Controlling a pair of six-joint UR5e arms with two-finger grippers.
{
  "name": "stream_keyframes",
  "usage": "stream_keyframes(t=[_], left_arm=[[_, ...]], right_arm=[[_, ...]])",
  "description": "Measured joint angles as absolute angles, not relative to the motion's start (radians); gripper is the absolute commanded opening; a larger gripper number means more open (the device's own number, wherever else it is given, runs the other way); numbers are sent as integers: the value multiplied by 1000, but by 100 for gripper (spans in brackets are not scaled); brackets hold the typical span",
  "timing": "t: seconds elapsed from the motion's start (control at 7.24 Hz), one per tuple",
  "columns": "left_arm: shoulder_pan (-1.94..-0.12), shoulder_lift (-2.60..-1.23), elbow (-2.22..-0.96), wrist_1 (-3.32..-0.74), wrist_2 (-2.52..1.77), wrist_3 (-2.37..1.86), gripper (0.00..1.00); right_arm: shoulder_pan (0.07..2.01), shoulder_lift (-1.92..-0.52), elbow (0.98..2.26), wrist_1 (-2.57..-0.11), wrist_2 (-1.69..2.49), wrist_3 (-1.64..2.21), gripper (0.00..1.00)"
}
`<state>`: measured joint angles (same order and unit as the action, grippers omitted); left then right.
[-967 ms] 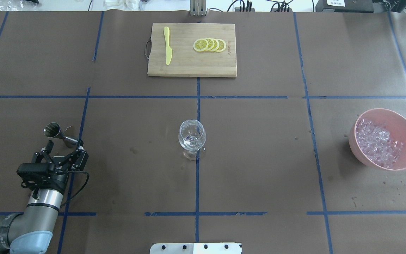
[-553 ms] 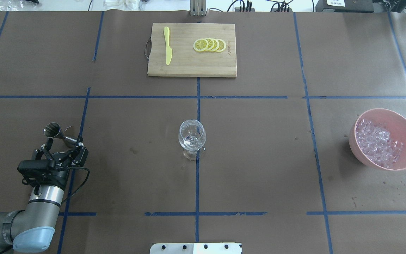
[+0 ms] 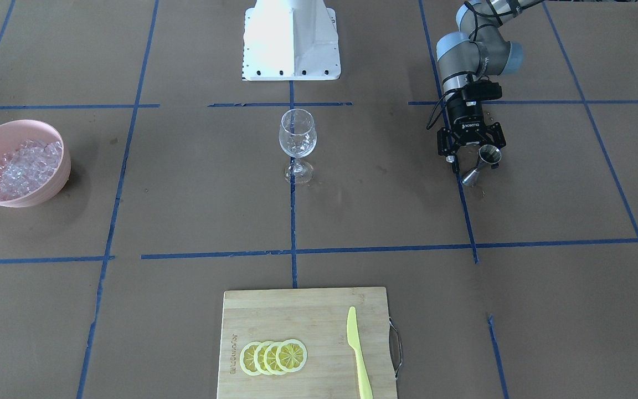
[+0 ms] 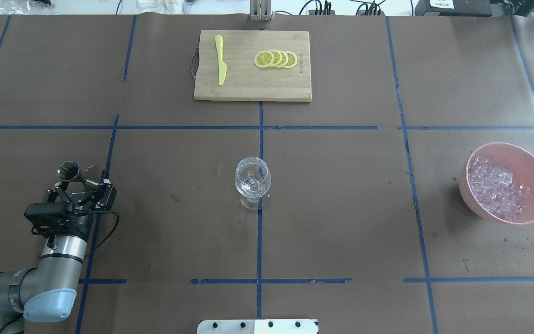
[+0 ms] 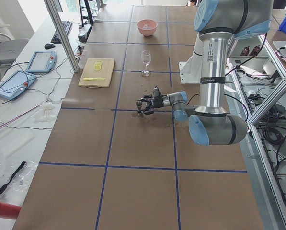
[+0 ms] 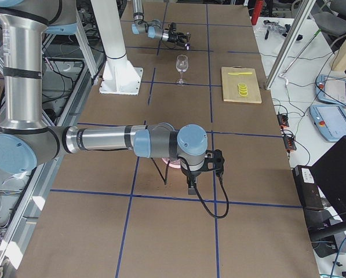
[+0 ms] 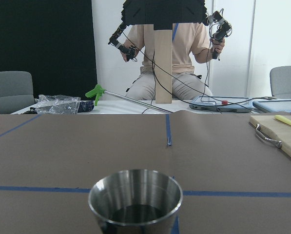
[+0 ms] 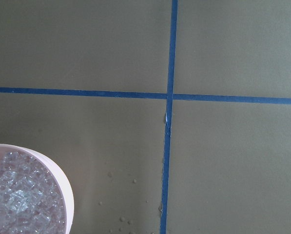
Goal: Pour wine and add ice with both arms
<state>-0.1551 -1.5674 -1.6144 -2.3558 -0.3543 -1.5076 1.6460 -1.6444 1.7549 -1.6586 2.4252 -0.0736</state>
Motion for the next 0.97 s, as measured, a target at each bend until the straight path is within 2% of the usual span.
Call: stream_keyframes(t=[0.14, 0.41, 0.97], left_arm=[[-157, -1571, -1599, -2357, -354, -1508, 78], [-158, -1578, -1584, -2359, -355, -1508, 63], [-160, -1581, -1583, -2362, -356, -1508, 54]], right_arm=[[1646, -1645, 1755, -1659, 2425, -74, 100], [1646, -1646, 1755, -1660, 2425, -74, 100], [1646, -1646, 1759, -1660, 2426, -74, 100]])
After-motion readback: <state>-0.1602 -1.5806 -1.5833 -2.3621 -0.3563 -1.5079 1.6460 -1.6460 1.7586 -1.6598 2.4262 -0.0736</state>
